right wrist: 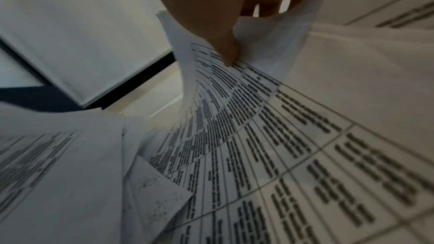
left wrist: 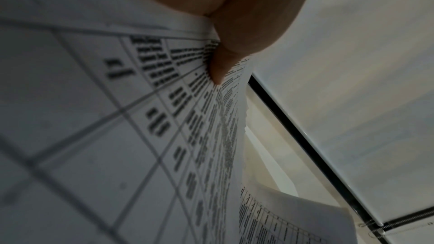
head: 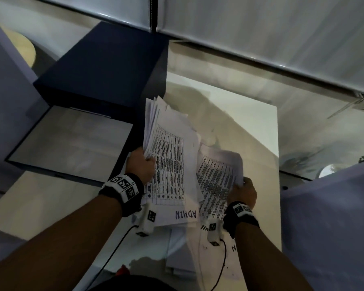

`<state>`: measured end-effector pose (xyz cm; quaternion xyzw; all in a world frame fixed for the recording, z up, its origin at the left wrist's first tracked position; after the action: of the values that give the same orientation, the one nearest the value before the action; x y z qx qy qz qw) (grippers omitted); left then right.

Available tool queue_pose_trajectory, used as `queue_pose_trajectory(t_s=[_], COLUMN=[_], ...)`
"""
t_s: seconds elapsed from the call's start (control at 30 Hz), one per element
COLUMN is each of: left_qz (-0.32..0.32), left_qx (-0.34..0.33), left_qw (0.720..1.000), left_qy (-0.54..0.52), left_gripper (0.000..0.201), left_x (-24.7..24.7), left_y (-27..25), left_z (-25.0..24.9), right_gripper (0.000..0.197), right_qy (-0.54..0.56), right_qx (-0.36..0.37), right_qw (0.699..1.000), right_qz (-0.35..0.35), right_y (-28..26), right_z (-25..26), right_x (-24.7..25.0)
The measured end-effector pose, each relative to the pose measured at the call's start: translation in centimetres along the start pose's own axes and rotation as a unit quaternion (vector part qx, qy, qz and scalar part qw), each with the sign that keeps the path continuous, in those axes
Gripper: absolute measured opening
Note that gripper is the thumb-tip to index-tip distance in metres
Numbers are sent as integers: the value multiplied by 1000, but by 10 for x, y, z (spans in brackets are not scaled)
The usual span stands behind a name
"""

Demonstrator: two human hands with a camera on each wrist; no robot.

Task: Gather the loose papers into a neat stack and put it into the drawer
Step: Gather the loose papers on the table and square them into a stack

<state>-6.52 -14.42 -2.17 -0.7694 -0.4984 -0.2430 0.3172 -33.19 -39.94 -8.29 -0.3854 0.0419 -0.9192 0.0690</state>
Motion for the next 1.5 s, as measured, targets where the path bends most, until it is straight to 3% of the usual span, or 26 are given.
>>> queue_pose_trajectory(t_s=[0.07, 0.2, 0.3, 0.37, 0.5, 0.57, 0.7, 0.77, 0.87, 1.0, 1.1, 1.2, 1.3, 1.43, 1.5], left_qz=[4, 13, 15, 14, 21, 18, 14, 11, 22, 44, 79, 116, 146, 172, 185], left_qx=[6, 14, 21, 21, 23, 27, 28, 27, 39, 50, 46, 61, 63, 57, 65], left_qw=[1000, 1000, 1000, 1000, 999, 999, 999, 1000, 999, 997, 994, 991, 987, 983, 981], left_qy=[-3, 2, -5, -3, -18, -15, -9, -1, -14, -49, -53, -35, 1, 18, 6], left_gripper=[44, 42, 47, 50, 52, 53, 49, 48, 42, 34, 34, 36, 25, 40, 40], left_x=[0, -2, -3, -1, -2, -1, -1, -2, -8, -23, -42, -61, -74, -87, -90], left_y=[-1, -2, -3, -4, -2, -2, -1, 2, 3, 0, -4, -5, -8, -11, -10], left_z=[1, 4, 7, 7, 13, 16, 21, 24, 28, 31, 33, 38, 44, 49, 53], right_gripper=[23, 37, 45, 56, 104, 114, 86, 61, 29, 33, 36, 35, 41, 32, 45], right_qy=[-37, -127, -75, -68, -62, -74, 13, 35, 18, -13, -30, 67, 147, 100, 65], right_qx=[32, 156, 195, 145, -68, -108, -151, -146, -31, 146, 216, 194, 168, 120, 53], right_qw=[999, 978, 974, 980, 988, 984, 981, 981, 996, 989, 975, 978, 975, 980, 982], right_qz=[18, 49, 88, 116, 127, 123, 123, 126, 82, 5, -35, -25, 20, 125, 171], right_y=[1, -1, -4, -4, -9, -16, -27, -27, -17, -4, -4, 1, 9, 9, 10], right_z=[7, 23, 31, 21, -26, -32, -26, -15, 25, 97, 146, 165, 162, 120, 78], right_x=[0, -3, -13, -24, -31, -34, -39, -26, 16, 84, 129, 158, 156, 91, 44])
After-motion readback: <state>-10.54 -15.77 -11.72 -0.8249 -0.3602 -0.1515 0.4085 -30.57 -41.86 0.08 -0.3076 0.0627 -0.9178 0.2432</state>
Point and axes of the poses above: each hand's wrist, its own y-axis towards the middle knuckle, its own x-axis out of the back of the hand, z = x × y, the point moved 7 cm from there along y, towards the middle knuckle, and after that the axes turned 11 degrees about y, right-handed, at the moved point
